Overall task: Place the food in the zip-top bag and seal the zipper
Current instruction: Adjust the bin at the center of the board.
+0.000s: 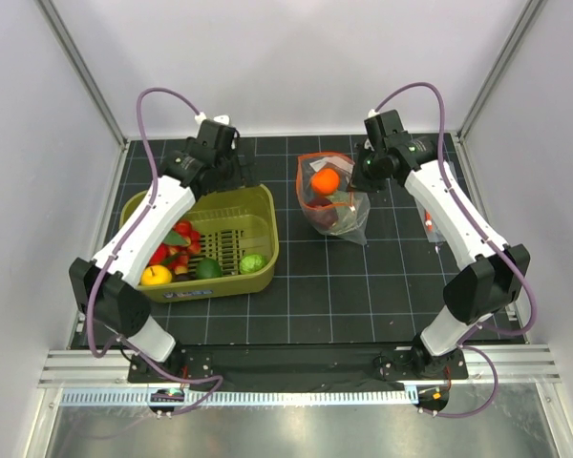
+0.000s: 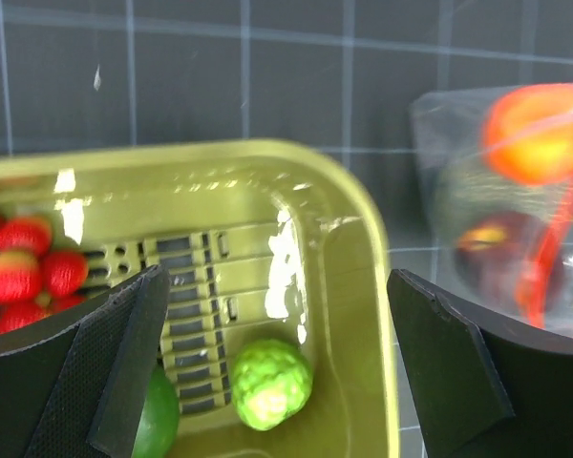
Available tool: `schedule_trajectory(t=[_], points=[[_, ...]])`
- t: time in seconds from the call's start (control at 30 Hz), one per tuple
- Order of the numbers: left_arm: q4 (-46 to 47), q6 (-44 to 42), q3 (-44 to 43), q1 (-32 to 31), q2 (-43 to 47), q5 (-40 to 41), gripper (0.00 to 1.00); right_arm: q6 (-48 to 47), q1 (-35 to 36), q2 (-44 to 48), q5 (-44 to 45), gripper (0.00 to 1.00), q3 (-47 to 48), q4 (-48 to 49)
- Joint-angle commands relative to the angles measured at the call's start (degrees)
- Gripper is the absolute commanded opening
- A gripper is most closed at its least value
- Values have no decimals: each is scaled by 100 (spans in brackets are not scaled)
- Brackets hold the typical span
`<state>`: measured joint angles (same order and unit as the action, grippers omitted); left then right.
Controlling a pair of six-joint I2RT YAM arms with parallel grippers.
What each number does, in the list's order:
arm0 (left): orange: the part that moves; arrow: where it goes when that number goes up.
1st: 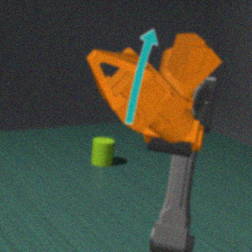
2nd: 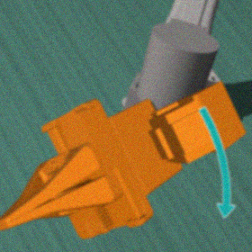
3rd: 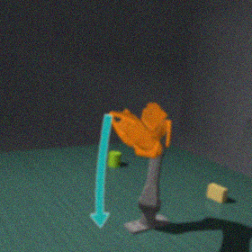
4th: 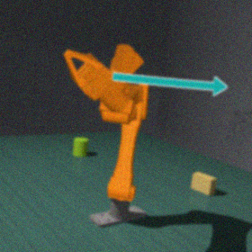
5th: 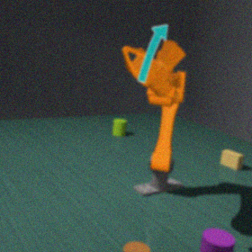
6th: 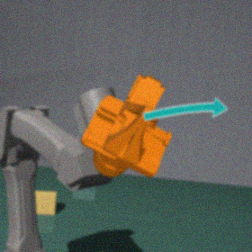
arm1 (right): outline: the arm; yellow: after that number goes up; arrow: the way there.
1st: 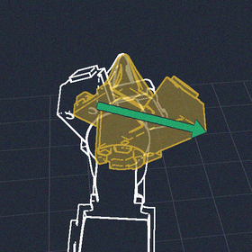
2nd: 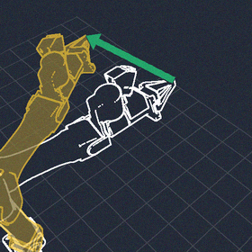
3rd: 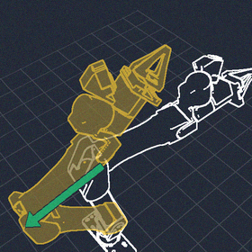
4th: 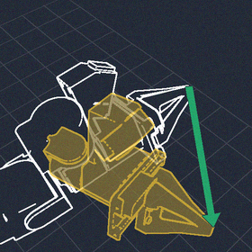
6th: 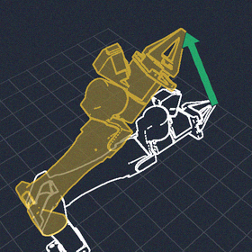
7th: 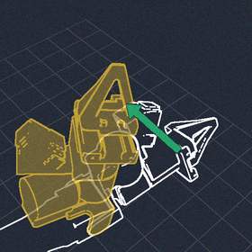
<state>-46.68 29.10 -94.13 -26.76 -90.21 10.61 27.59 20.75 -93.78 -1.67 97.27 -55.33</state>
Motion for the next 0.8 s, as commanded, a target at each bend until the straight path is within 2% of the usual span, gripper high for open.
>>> schedule_trajectory(t=[0.0, 0.13, 0.3, 0.4, 0.53, 0.77], points=[[-517, 595, -27, 336, -154, 135, 100, 44, -54, -44, -17, 1, 195, 75], [-562, 1298, 218, 795, -181, -182, 100, 9, -115, -132, -9, 1, 257, 49], [-228, 1607, 518, 1242, -277, -366, 100, 9, -194, -229, -87, 1, 362, 57], [-298, 1853, 387, 1480, -663, -674, 100, 9, -194, -299, -105, 1, 406, 66], [-89, 1687, 62, 1499, -1050, -192, 100, 9, -247, -387, -123, 1, 450, 66], [228, 1695, -747, 1543, -1991, -314, 100, -17, -361, -554, -140, 1, 722, 22]])
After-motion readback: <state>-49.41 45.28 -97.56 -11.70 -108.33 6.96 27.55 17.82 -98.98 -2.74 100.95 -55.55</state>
